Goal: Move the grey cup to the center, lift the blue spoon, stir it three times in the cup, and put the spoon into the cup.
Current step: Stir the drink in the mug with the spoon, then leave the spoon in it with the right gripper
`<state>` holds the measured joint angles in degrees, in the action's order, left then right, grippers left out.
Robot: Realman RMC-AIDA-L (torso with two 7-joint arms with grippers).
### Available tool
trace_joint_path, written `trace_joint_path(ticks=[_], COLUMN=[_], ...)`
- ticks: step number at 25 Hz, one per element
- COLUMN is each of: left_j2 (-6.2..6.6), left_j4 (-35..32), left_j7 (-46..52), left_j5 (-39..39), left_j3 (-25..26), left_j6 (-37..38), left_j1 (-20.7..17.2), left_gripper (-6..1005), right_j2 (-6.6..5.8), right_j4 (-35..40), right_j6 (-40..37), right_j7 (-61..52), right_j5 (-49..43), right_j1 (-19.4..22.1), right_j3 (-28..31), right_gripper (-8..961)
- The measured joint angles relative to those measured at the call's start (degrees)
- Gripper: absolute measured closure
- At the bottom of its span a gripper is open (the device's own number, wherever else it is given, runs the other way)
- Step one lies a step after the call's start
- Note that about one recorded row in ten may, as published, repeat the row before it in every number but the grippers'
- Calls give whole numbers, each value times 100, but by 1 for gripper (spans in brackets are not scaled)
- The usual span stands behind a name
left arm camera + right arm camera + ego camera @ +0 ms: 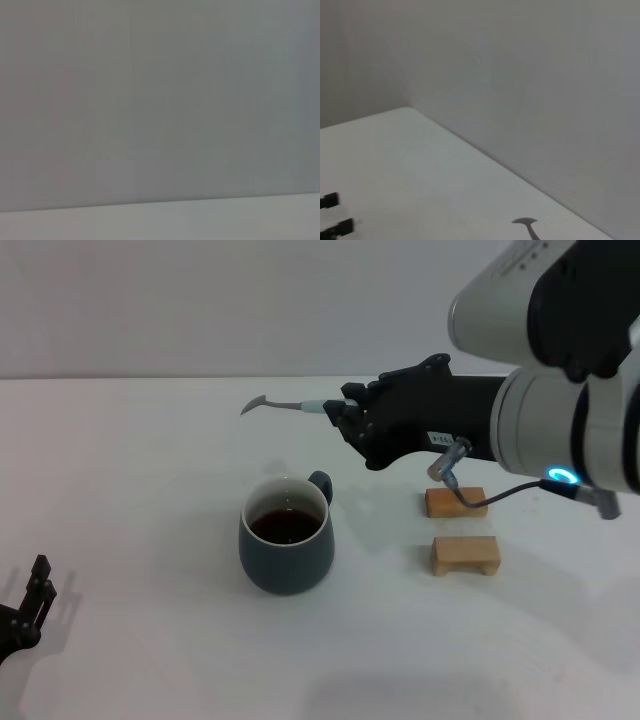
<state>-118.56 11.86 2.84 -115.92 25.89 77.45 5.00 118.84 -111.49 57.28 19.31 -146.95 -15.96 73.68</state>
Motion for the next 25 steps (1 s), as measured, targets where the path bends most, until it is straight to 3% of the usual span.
trace_joint_path(ticks=[4,7,11,17,25], left_j2=[0,-6,-9,-3,-1], left_j4=[-4,-41,-53,-71,-91], left_j7=[-2,-3,-3,-3,-3], left_j5=[0,0,2,18,18], left_j3=[11,17,35,40,39], left_j6=[-3,-15,-36,-49,-66], left_j1=[5,20,7,1,34], left_gripper=[315,315,315,314,315], right_j2=[5,1,5,9,21], right_j4=[-449,-478,-471,-485,-490], right_j6=[742,1449,1885,2362,2432], right_j7=[-324,-529,-623,-766,-865], right_j5=[-407,-518,-547,-550,-521], right_j1=[-206,-568,-714,-910,-940], right_j3=[79,188,214,187,91], right_gripper=[788,787,787,787,788])
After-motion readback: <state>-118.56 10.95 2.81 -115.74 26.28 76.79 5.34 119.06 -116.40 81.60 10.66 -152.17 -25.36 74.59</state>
